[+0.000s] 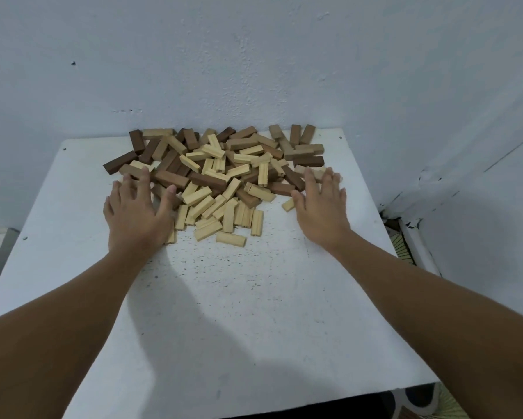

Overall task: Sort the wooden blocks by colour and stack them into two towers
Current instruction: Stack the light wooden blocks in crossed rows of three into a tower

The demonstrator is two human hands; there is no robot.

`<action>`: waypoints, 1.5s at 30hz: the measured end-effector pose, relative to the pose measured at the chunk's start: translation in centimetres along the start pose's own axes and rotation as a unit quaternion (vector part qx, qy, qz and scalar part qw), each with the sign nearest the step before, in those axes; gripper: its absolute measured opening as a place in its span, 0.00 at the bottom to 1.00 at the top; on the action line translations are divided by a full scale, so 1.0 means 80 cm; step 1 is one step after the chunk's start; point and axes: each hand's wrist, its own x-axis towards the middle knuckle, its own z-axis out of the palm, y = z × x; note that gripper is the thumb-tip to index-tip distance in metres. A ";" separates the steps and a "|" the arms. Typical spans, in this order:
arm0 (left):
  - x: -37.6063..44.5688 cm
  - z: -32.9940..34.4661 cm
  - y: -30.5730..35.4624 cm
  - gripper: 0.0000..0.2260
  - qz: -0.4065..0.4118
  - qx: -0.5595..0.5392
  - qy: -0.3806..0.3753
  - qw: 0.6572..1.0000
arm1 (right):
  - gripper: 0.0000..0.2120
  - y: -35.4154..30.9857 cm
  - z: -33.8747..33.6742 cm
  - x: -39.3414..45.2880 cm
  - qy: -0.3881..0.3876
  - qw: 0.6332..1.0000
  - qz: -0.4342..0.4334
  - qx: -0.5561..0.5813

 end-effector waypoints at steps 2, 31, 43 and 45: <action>-0.002 -0.001 0.002 0.33 -0.002 -0.019 0.012 1.000 | 0.28 -0.002 0.002 0.005 0.012 1.000 0.003 0.017; -0.146 0.016 0.045 0.14 0.320 -0.056 0.046 0.944 | 0.11 -0.041 0.017 -0.108 0.069 0.949 -0.296 0.085; -0.149 0.010 0.050 0.25 0.258 -0.118 -0.013 0.959 | 0.16 -0.040 0.021 -0.108 0.056 0.941 -0.330 0.060; -0.154 0.005 0.052 0.29 0.243 -0.138 -0.040 0.959 | 0.17 -0.039 0.021 -0.109 0.062 0.939 -0.332 0.068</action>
